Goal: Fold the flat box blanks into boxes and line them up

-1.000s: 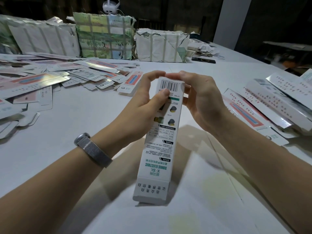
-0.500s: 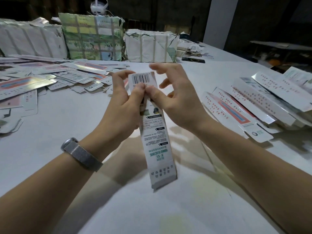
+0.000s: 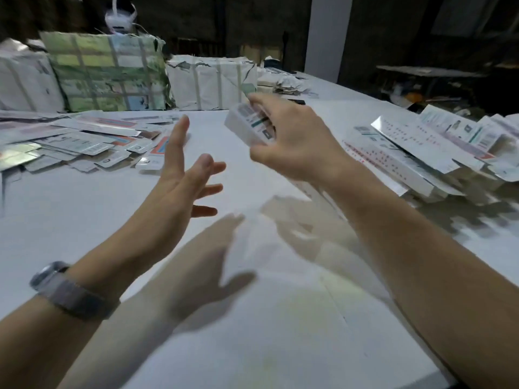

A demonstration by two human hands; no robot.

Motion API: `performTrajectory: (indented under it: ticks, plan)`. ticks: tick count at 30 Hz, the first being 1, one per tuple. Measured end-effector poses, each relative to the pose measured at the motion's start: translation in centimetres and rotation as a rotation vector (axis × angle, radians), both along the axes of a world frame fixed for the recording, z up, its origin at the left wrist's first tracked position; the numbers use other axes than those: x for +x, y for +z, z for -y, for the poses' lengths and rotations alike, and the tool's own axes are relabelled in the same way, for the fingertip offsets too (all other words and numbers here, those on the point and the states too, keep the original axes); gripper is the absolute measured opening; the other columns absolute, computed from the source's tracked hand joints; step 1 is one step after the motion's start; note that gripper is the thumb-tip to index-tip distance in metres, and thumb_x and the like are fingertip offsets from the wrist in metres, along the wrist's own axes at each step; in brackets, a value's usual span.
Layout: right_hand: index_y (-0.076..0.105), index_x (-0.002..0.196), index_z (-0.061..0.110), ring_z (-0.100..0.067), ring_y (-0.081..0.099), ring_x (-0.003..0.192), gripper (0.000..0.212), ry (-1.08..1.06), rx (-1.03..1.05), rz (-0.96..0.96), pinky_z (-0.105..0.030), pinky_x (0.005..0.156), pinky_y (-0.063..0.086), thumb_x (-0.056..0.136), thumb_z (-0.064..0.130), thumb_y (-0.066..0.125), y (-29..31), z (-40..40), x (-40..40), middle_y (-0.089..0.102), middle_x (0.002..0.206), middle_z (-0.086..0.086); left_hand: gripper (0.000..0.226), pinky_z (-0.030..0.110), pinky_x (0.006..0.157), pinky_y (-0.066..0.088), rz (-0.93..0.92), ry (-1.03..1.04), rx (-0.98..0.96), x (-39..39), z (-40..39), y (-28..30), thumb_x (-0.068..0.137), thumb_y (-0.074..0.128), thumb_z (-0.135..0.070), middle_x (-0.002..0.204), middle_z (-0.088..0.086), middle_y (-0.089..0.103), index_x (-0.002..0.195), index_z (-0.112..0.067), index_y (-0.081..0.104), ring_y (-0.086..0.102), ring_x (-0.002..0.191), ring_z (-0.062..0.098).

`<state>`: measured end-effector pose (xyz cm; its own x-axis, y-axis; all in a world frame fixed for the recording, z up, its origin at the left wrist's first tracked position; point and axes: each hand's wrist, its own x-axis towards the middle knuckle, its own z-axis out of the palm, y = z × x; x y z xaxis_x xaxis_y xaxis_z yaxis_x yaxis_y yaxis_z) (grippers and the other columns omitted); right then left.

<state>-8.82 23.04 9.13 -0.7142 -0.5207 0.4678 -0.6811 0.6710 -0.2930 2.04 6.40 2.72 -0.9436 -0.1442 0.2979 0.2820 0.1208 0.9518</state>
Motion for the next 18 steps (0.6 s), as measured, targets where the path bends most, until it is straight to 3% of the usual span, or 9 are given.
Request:
performTrajectory:
  ticks: [4, 7, 10, 14, 16, 18]
  plan:
    - [0.057, 0.118, 0.021, -0.026, 0.039, 0.102, 0.036, -0.415, 0.244, 0.101, -0.039, 0.076, 0.042, 0.083, 0.026, 0.061, -0.6, -4.1, -5.3, 0.055, 0.101, -0.001, 0.037, 0.042, 0.081, 0.053, 0.000, 0.071, -0.036, -0.1, 1.1, -0.4, 0.086, 0.050, -0.059, 0.112, -0.009, 0.074, 0.122, -0.060, 0.052, 0.071, 0.105, 0.015]
    - [0.058, 0.118, 0.017, -0.034, 0.037, 0.117, 0.031, -0.559, 0.372, 0.078, -0.046, 0.092, 0.038, 0.088, 0.026, 0.057, -2.4, -5.5, -7.3, 0.048, 0.113, -0.007, 0.029, 0.046, 0.083, 0.053, -0.016, 0.070, -0.090, 0.0, 1.2, -0.7, 0.087, 0.050, -0.051, 0.108, -0.005, 0.075, 0.113, -0.049, 0.062, 0.071, 0.103, 0.016]
    - [0.056, 0.118, 0.018, -0.034, 0.045, 0.118, 0.031, -0.548, 0.363, 0.082, -0.043, 0.082, 0.038, 0.090, 0.032, 0.060, -2.8, -5.5, -7.8, 0.049, 0.125, -0.010, 0.027, 0.045, 0.081, 0.053, -0.035, 0.047, -0.138, 0.4, 1.1, -0.5, 0.081, 0.054, -0.058, 0.104, -0.004, 0.075, 0.103, -0.050, 0.067, 0.070, 0.100, 0.015]
    - [0.055, 0.099, 0.020, -0.031, 0.055, 0.101, 0.021, -0.543, 0.370, 0.091, -0.037, 0.073, 0.035, 0.089, 0.038, 0.060, -2.7, -5.2, -7.8, 0.059, 0.113, -0.005, 0.032, 0.042, 0.078, 0.053, 0.003, 0.083, -0.211, 0.4, 1.6, -0.4, 0.078, 0.053, -0.059, 0.097, -0.004, 0.075, 0.100, -0.042, 0.069, 0.070, 0.097, 0.017]
    - [0.060, 0.107, 0.021, -0.030, 0.054, 0.100, 0.024, -0.530, 0.404, 0.066, -0.036, 0.072, 0.036, 0.090, 0.038, 0.058, -2.3, -4.8, -7.2, 0.060, 0.117, -0.006, 0.025, 0.038, 0.077, 0.052, 0.030, 0.136, -0.251, 0.2, 2.0, -0.6, 0.084, 0.054, -0.048, 0.091, -0.006, 0.074, 0.099, -0.035, 0.068, 0.069, 0.093, 0.016]
    - [0.059, 0.126, 0.024, -0.031, 0.053, 0.115, 0.037, -0.464, 0.375, 0.022, -0.038, 0.078, 0.041, 0.092, 0.036, 0.055, -2.0, -3.9, -6.2, 0.058, 0.128, -0.005, 0.014, 0.034, 0.077, 0.050, 0.039, 0.199, -0.348, 0.0, 2.5, -0.8, 0.088, 0.056, -0.038, 0.089, -0.007, 0.073, 0.095, -0.034, 0.068, 0.067, 0.091, 0.014]
